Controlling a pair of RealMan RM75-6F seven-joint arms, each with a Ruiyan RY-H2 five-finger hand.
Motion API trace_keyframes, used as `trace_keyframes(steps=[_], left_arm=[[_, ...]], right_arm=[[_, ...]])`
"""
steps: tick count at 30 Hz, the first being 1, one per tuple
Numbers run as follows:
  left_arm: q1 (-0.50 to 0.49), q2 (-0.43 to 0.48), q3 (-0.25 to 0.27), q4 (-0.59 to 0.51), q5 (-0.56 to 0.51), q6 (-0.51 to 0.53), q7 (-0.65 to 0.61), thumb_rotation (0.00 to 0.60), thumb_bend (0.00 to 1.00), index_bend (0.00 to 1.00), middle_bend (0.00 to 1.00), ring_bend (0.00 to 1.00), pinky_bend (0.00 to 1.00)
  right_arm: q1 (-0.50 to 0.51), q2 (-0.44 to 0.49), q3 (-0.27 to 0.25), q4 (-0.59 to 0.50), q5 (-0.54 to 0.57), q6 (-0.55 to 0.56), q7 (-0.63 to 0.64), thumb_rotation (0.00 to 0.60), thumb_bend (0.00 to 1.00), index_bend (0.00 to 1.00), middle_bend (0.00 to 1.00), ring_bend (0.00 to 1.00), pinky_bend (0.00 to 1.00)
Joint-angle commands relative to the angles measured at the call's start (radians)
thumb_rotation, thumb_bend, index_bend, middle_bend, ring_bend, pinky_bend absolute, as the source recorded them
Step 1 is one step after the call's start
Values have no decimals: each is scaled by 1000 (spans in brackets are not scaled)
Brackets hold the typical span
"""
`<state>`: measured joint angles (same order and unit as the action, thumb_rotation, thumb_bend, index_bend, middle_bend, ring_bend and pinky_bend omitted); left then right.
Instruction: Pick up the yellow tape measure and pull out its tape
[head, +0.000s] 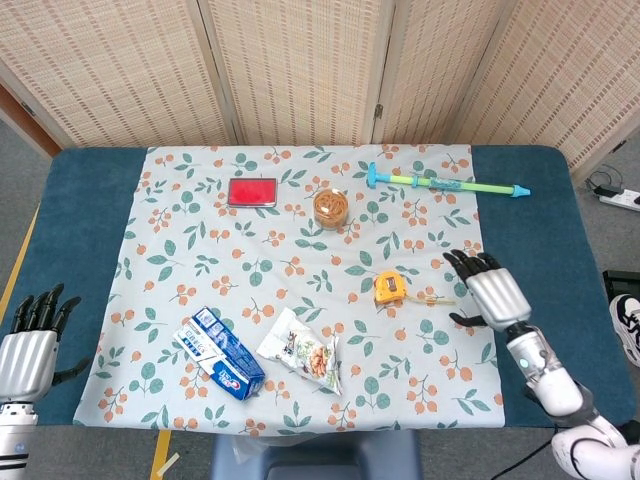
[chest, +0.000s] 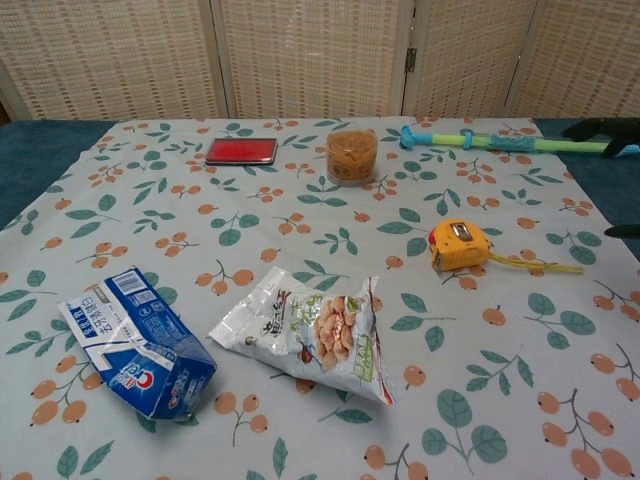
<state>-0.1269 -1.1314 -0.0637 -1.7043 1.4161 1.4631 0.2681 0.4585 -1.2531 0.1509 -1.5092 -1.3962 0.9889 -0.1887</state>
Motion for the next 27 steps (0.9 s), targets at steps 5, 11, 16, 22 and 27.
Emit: trace_keyframes(steps=[5,11,16,22,27], left_arm=[[4,18,-2,-18,-4,2,-13,600,203,199,64,92,0],[3,21,-3,-19,-15,-7,-14,600,202,201,68,94,0],[1,20,-2,-17,-23,-17,-14,600,202,202,68,95,0],[2,19,-3,-6,-30,-19,-24,600,202,204,68,94,0],[5,19,-3,-3,-36,-19,-28,600,203,205,68,94,0]], right_arm=[[155,-151,17,139,48,-175,-68,514,254,21,120,198,140],[223,-242,12,261,68,-244,-58,520,254,41,124,214,157],[255,-295,-1,332,57,-260,-27,528,262,78,149,229,167],[285,-335,-13,400,44,-275,9,562,322,129,181,249,183],[308,-356,-17,436,38,-286,29,599,324,170,217,274,197]])
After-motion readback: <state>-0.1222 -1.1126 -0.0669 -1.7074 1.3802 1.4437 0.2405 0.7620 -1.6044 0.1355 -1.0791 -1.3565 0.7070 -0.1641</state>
